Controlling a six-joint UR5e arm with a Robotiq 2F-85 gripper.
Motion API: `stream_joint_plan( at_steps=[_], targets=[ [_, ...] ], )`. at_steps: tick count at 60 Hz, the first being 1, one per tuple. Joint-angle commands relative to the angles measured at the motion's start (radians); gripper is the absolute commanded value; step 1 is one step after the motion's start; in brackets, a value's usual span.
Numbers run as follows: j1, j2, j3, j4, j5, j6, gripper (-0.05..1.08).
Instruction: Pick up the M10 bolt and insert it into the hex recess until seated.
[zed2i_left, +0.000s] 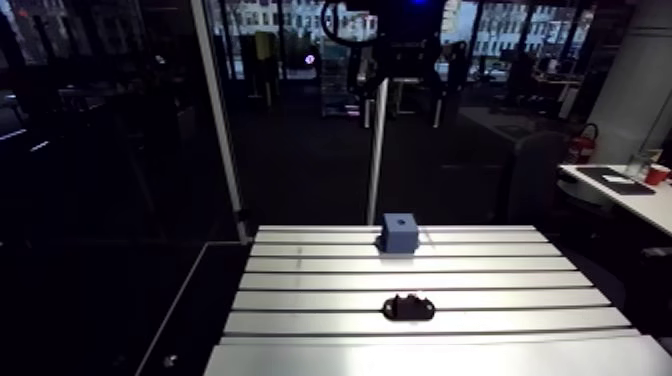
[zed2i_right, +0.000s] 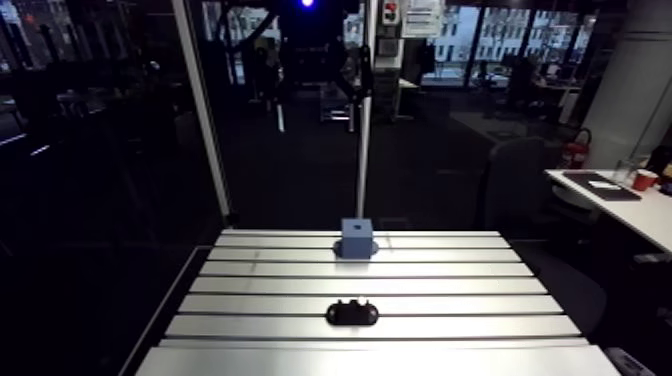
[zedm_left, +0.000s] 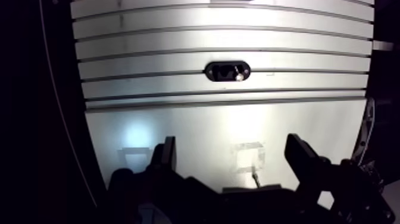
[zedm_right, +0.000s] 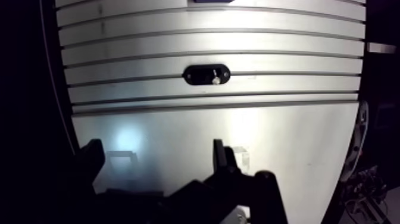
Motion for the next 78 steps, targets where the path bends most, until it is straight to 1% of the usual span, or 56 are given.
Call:
stream_joint_plan(
  at_steps=[1, 3, 8, 9, 10, 11, 12, 13, 17, 24, 26, 31, 34, 37, 38, 42, 46, 48, 49, 51, 68, 78],
  targets=[
    [-0.010, 0.008, 0.058, -0.073, -0.014, -0.007, 0.01],
    [-0.015, 0.008, 0.083, -0.104, -0.015, -0.013, 0.01],
    [-0.026, 0.008, 0.109, -0.142, -0.015, -0.017, 0.01],
    [-0.033, 0.008, 0.123, -0.165, -0.018, -0.020, 0.01],
    [-0.033, 0.008, 0.123, -0.165, -0.018, -0.020, 0.01],
    [-0.039, 0.008, 0.138, -0.187, -0.022, -0.024, 0.01],
    [-0.039, 0.008, 0.138, -0.187, -0.022, -0.024, 0.01],
    [-0.044, 0.008, 0.152, -0.206, -0.028, -0.031, 0.01],
    [-0.052, 0.008, 0.179, -0.234, -0.035, -0.049, 0.01],
    [-0.064, 0.008, 0.216, -0.271, -0.035, -0.070, 0.01],
    [-0.070, 0.008, 0.242, -0.303, -0.034, -0.080, 0.01],
    [-0.075, 0.008, 0.269, -0.341, -0.035, -0.093, 0.01],
    [-0.083, 0.008, 0.300, -0.376, -0.034, -0.108, 0.01],
    [-0.088, 0.008, 0.311, -0.390, -0.032, -0.114, 0.01],
    [-0.091, 0.008, 0.323, -0.403, -0.028, -0.121, 0.01],
    [-0.095, 0.008, 0.348, -0.423, -0.028, -0.137, 0.01],
    [-0.097, 0.007, 0.370, -0.450, -0.022, -0.149, 0.01],
    [-0.101, 0.008, 0.398, -0.485, -0.017, -0.162, 0.01],
    [-0.101, 0.008, 0.398, -0.485, -0.017, -0.162, 0.01],
    [-0.106, 0.007, 0.426, -0.523, -0.011, -0.171, 0.01],
    [-0.124, 0.008, 0.528, -0.652, -0.009, -0.196, 0.01],
    [-0.132, 0.008, 0.562, -0.694, -0.009, -0.206, 0.01]
  ],
)
